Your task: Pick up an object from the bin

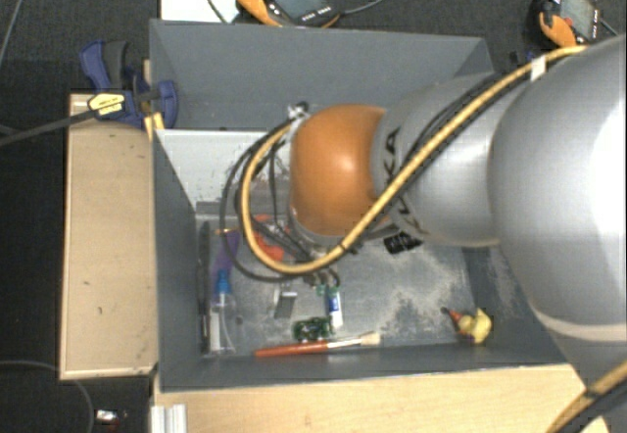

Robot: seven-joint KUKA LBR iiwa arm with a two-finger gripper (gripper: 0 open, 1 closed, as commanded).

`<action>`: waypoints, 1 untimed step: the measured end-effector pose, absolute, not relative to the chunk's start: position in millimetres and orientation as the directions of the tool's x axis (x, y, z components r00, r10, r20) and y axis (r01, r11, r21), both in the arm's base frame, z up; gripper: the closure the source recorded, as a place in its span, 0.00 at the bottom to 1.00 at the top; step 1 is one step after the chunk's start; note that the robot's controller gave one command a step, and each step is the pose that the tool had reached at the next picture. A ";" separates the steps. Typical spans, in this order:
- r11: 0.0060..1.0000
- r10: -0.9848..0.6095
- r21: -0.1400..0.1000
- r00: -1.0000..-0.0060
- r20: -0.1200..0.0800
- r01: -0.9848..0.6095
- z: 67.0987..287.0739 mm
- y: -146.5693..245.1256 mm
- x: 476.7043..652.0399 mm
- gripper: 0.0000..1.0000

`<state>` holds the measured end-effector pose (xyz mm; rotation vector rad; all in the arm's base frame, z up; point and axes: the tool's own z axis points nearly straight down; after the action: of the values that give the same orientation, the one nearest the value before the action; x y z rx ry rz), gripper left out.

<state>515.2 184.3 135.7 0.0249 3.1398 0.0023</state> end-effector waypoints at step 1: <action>1.000 0.017 0.001 -1.000 -0.002 0.017 135.7 184.3 515.2 0.00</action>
Offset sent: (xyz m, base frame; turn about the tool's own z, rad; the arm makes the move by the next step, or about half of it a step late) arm -0.0056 0.0276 0.0183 -0.0316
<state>515.2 184.3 135.7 0.0262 3.1398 0.0022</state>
